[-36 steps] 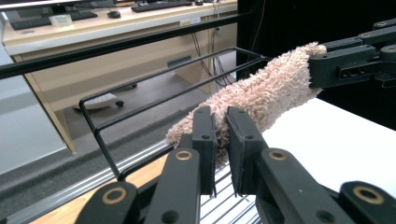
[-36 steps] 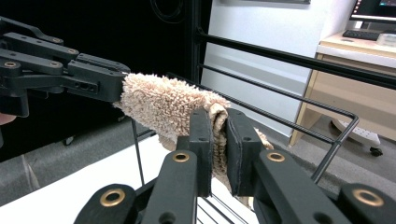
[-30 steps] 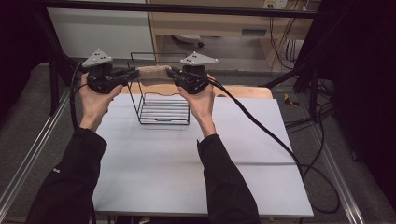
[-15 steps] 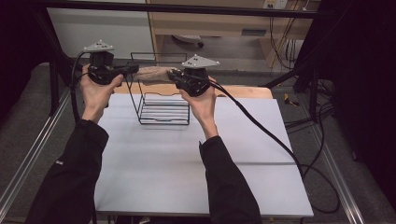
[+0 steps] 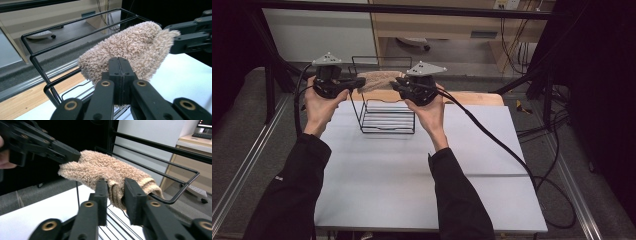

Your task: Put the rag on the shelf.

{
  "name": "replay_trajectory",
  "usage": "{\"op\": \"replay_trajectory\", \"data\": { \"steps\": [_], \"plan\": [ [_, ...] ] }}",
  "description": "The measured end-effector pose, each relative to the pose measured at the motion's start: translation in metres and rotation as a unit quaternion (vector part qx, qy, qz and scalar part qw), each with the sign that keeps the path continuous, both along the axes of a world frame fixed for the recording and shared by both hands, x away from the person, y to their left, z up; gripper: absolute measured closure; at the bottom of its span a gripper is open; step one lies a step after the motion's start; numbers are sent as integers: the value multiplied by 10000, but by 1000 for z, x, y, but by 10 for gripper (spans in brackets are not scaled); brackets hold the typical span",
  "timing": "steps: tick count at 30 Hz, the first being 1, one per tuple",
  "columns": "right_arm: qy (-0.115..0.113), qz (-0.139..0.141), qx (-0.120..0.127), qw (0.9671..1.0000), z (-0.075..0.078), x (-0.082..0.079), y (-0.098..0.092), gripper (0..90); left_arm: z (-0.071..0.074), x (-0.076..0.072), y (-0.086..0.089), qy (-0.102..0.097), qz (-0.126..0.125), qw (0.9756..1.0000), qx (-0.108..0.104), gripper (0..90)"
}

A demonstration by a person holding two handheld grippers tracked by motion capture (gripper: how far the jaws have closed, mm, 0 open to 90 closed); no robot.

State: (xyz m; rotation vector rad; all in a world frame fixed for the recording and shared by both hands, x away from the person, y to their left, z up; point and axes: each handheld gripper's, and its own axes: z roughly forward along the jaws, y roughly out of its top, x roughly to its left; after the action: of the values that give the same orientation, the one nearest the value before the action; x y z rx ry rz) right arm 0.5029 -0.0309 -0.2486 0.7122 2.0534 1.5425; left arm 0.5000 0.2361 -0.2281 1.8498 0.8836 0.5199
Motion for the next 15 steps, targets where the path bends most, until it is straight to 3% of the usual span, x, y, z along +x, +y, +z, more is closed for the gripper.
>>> {"op": "replay_trajectory", "data": {
  "steps": [5, 9, 12, 15],
  "plan": [
    [-17, -19, 217, 9998, 7, -3, -4, 575, -3, 0, -1, -25, -3, 10000, 22, 900],
    [10, -5, 379, 9993, 11, -2, -6, 541, -6, 1, -1, -22, -20, 10000, 69, 900],
    [13, 33, 411, 9991, 13, -2, -7, 554, -9, 1, -2, -20, -53, 9999, 115, 900],
    [124, 133, 371, 9991, 12, -2, -7, 676, -13, 1, -2, -6, -88, 9999, 145, 900]
  ]
}}
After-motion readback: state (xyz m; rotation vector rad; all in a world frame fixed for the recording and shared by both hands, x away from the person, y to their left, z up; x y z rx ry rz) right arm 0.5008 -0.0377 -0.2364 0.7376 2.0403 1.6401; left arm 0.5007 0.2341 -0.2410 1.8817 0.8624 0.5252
